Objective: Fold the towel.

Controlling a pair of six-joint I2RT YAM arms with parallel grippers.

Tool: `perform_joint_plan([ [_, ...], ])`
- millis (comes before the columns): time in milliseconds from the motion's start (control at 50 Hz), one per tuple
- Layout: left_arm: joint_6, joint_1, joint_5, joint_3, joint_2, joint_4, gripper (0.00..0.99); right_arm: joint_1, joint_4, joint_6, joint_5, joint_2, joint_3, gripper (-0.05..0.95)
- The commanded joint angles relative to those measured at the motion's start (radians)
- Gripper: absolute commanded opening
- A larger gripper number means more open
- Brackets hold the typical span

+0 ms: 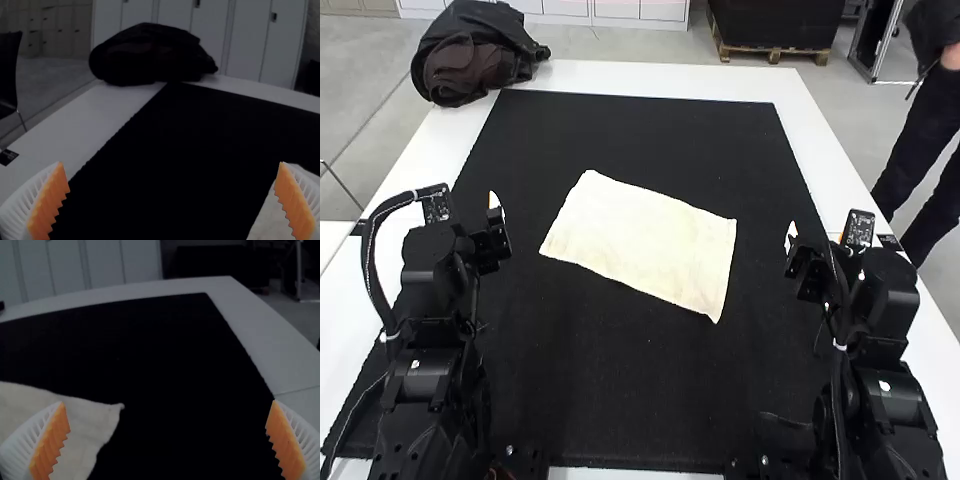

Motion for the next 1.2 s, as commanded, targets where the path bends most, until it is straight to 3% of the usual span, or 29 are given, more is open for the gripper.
perform_joint_plan([
  [0,-0.011,0.008,-0.009,-0.004,-0.004,0.005,0.966,-0.002,-0.004,-0.009,-0.015,-0.007,-0.006,0.91],
  [20,-0.038,0.008,-0.009,-0.004,-0.006,-0.003,0.966,-0.002,-0.005,-0.009,-0.015,-0.007,-0.006,0.91],
  [1180,-0.037,0.010,-0.009,-0.004,-0.006,-0.003,0.966,-0.001,-0.005,-0.009,-0.015,-0.007,-0.006,0.91],
])
